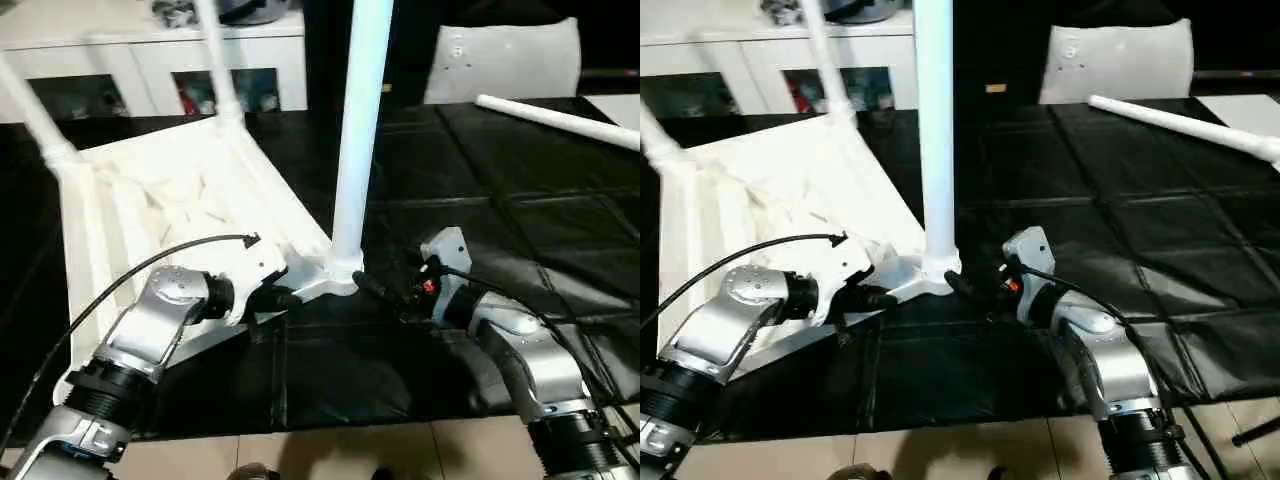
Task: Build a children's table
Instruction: Rotate leg to tighten
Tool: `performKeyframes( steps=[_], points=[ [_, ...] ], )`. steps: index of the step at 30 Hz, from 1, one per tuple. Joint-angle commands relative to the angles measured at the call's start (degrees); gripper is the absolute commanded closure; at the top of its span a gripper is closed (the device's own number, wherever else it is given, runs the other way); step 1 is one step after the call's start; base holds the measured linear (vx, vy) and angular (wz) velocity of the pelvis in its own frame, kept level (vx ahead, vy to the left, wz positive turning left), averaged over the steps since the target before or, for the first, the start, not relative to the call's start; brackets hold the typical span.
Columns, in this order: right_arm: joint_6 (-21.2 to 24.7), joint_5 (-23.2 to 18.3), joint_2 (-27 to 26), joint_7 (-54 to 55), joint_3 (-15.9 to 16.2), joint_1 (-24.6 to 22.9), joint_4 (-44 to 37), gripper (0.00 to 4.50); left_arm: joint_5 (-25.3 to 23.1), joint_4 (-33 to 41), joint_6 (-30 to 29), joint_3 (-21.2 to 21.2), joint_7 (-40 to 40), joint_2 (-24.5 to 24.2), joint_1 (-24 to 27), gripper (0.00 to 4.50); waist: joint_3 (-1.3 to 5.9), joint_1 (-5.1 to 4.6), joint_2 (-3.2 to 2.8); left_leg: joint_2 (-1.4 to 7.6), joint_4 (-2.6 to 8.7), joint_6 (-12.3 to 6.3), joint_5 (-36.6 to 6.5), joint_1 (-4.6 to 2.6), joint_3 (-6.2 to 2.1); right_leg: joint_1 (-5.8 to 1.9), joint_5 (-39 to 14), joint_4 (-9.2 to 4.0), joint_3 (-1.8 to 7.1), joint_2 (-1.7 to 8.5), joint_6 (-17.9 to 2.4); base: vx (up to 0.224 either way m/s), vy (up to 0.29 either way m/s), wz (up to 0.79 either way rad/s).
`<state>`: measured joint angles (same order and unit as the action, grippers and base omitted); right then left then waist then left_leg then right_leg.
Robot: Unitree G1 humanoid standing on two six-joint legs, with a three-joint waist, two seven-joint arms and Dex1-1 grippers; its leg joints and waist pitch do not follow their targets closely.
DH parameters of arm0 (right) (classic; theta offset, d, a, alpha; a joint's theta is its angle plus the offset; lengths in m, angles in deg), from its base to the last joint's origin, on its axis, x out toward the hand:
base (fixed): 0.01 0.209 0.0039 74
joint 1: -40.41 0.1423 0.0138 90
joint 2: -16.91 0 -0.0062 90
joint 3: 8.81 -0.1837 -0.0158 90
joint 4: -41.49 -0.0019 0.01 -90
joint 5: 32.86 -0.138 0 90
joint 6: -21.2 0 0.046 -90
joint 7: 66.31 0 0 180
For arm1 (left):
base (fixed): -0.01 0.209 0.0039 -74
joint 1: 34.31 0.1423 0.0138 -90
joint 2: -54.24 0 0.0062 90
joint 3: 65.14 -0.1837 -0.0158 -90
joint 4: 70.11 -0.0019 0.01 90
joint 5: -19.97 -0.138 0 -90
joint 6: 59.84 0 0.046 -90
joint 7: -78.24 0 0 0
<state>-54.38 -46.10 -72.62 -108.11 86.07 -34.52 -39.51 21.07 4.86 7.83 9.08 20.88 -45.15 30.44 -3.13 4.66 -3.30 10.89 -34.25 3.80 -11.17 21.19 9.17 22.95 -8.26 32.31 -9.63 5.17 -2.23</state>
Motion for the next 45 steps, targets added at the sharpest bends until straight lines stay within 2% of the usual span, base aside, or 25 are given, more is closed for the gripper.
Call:
performKeyframes(
  steps=[1,5,18,29,32,38,45],
  points=[
    [0.47,-0.47,0.41,-0.45,-0.18,0.57,-1.54,0.06,0.95,1.08,2.19,-0.36,-2.11,-0.09,-2.04,4.5,4.31,-0.09,0.13,2.69,3.92,-3.93,-10.8,-0.65,-0.73,-3.54,-18.77,-3.94,4.11,4.4,-5.55,0.0,0.0,0.0],
    [0.58,-0.73,0.7,-0.8,-0.17,1.07,-1.43,0.06,1.23,0.71,2.86,-0.45,-2.86,-0.37,-2.17,4.5,4.34,0.32,0.17,2.7,3.89,-3.88,-10.14,-0.69,-0.66,-3.47,-18.56,-3.84,4.17,4.41,-5.53,0.0,0.0,0.0],
    [1.99,-2.57,4.2,-8.15,1.51,1.81,-3.54,0.06,1.66,0.07,5.32,-2.14,-7.89,-1.8,-2.54,4.5,4.41,0.54,0.18,2.68,3.77,-4.44,-9.8,-0.68,-0.64,-3.55,-18.85,-3.85,4.11,4.35,-5.22,0.0,0.0,0.0],
    [4.0,-3.97,7.56,-15.16,3.39,2.54,-4.67,0.06,1.48,0.15,6.4,-3.9,-11.74,-2.95,-2.86,4.5,4.52,1.68,0.13,2.88,3.7,-4.38,-9.68,-0.84,-0.61,-3.56,-18.36,-3.67,4.19,4.37,-5.61,0.0,0.0,0.0],
    [3.65,-2.9,8.84,-17.1,4.74,3.79,-3.7,0.06,1.35,0.62,6.89,-4.74,-13.64,-3.54,-2.76,4.5,4.47,1.69,0.2,2.81,3.68,-4.17,-9.99,-0.74,-0.64,-3.54,-18.9,-3.65,4.12,4.36,-5.63,0.0,0.0,0.0],
    [1.97,-0.35,8.37,-16.98,6.6,6.15,-0.73,0.06,1.65,2.01,7.4,-5.95,-15.99,-4.21,-2.49,4.5,4.28,1.74,0.27,2.72,3.7,-3.29,-11.76,-1.02,-0.56,-3.28,-22.33,-4.05,4.1,4.38,-5.0,0.0,0.0,0.0],
    [-0.02,1.8,7.86,-18.03,9.38,8.2,1.65,0.06,1.27,2.66,7.86,-6.55,-16.76,-4.25,-2.53,4.5,4.29,1.66,0.36,2.71,3.68,-3.25,-11.96,-0.83,-0.58,-3.36,-22.51,-3.85,4.12,4.39,-4.79,0.0,0.0,0.0]
  ],
)
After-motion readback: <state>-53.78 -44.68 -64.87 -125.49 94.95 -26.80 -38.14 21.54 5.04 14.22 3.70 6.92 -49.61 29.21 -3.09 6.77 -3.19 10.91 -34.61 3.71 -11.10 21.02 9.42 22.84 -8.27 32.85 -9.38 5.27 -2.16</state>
